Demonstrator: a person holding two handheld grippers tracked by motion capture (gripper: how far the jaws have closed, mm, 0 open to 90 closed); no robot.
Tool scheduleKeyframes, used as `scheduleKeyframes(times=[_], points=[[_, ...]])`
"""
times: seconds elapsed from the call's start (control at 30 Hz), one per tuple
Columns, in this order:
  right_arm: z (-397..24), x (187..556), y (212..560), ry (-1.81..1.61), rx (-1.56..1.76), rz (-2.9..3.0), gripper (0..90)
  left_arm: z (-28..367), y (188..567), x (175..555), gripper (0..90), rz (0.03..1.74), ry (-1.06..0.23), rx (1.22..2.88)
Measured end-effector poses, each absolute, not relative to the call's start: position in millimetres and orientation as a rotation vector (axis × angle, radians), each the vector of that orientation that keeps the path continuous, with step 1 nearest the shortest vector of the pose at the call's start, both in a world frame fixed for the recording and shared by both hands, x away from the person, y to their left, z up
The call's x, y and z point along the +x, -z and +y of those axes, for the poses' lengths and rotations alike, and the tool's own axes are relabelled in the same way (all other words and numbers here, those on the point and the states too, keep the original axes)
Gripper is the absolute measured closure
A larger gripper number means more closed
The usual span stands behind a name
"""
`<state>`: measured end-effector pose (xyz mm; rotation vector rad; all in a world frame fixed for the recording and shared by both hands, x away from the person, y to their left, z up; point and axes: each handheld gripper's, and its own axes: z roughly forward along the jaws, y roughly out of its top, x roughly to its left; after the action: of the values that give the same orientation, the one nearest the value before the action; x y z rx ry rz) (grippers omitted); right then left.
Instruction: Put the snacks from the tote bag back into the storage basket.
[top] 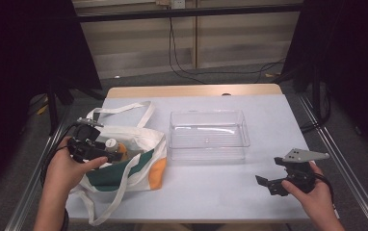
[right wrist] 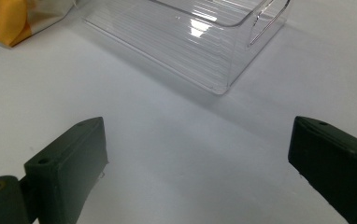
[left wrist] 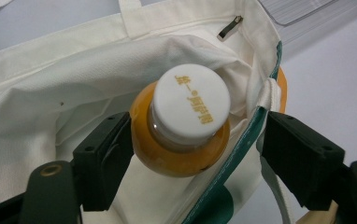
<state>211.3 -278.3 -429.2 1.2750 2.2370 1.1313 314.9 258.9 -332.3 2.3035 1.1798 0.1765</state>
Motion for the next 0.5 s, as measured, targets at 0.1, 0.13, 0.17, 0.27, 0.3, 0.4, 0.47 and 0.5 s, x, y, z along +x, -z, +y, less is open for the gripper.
scheduleKeyframes(times=[0.1, 0.13, 0.17, 0.27, 0.3, 0.4, 0.47, 0.5], points=[[-277.9, 211.1, 429.1, -1.131, 1.273, 2.237, 4.4, 258.5, 330.8, 318.0, 27.7, 1.182, -0.172, 2.331], [-277.9, 211.1, 429.1, -1.131, 1.273, 2.237, 4.4, 257.9, 330.6, 318.9, 27.7, 1.188, -0.168, 2.338], [-277.9, 211.1, 429.1, -1.131, 1.270, 2.237, 4.3, 257.3, 330.3, 319.7, 28.3, 1.185, -0.169, 2.339], [-277.9, 210.4, 429.2, -1.132, 1.272, 2.240, 4.3, 256.2, 327.7, 321.6, 29.7, 1.188, -0.166, 2.351], [-278.0, 210.0, 429.0, -1.132, 1.271, 2.239, 4.3, 255.4, 325.8, 323.2, 30.9, 1.184, -0.157, 2.374], [-278.1, 209.7, 428.6, -1.132, 1.274, 2.233, 4.3, 254.0, 325.4, 324.3, 31.8, 1.202, -0.153, 2.372], [-278.9, 209.6, 428.3, -1.135, 1.270, 2.235, 4.3, 254.0, 324.7, 325.7, 33.3, 1.201, -0.141, 2.389], [-279.2, 209.3, 428.2, -1.133, 1.276, 2.234, 4.3, 253.7, 324.4, 326.4, 34.0, 1.208, -0.136, 2.390]])
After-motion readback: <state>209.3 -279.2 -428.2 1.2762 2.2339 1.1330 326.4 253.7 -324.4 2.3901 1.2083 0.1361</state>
